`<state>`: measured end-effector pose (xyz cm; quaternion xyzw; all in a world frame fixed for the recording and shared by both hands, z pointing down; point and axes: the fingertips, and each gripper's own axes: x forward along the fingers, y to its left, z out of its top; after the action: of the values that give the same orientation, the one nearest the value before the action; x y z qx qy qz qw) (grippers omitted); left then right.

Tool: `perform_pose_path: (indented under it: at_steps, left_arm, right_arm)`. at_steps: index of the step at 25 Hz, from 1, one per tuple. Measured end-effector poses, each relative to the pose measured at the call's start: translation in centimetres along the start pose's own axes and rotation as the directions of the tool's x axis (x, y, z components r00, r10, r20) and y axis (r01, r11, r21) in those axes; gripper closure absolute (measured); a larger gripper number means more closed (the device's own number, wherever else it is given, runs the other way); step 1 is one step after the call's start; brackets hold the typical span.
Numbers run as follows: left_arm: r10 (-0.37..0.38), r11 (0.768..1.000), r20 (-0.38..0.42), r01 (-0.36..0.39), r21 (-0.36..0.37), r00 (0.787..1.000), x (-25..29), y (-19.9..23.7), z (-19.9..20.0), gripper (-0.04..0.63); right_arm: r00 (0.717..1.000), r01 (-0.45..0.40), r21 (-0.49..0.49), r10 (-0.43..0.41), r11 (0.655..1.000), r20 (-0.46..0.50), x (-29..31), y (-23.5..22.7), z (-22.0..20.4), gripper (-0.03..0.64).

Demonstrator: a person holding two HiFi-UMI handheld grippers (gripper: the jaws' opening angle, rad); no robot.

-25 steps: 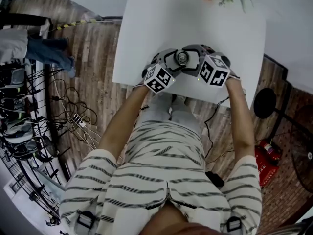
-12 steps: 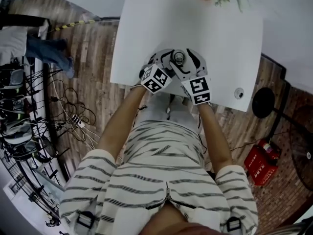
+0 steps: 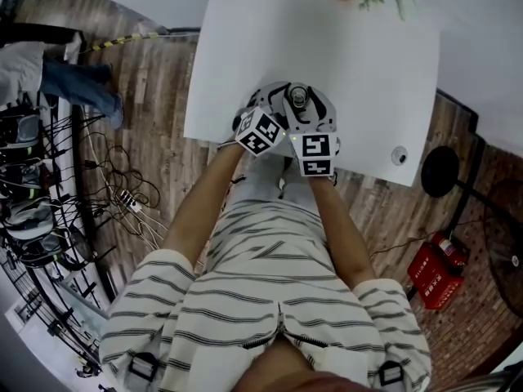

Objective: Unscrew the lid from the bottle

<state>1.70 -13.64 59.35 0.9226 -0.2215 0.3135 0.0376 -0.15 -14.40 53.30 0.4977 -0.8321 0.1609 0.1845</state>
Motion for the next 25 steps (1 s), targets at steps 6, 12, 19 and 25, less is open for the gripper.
perform_pose_path:
  at_steps: [6, 12, 19, 25]
  left_arm:
    - [-0.001, 1.000, -0.002, 0.001, 0.001, 1.000, 0.0, -0.1, -0.1, 0.278]
    - [0.000, 1.000, 0.000, 0.000, 0.003, 1.000, -0.2, -0.1, 0.0, 0.278]
    - [-0.002, 1.000, -0.003, 0.002, 0.003, 1.000, 0.1, -0.1, -0.1, 0.277]
    - [-0.003, 1.000, -0.001, 0.003, 0.005, 1.000, -0.1, -0.2, 0.0, 0.278]
  right_arm:
    - [1.000, -0.025, -0.018, 0.025, 1.000, -0.007, -0.1, 0.0, -0.1, 0.377]
    - [0.994, -0.102, -0.071, 0.098, 0.992, -0.055, -0.1, 0.4, -0.1, 0.377]
    - [0.965, -0.256, -0.182, 0.241, 0.949, -0.104, 0.0, 0.5, -0.4, 0.376]
    - [0.881, -0.467, -0.315, 0.404, 0.826, -0.246, -0.2, 1.2, -0.6, 0.374]
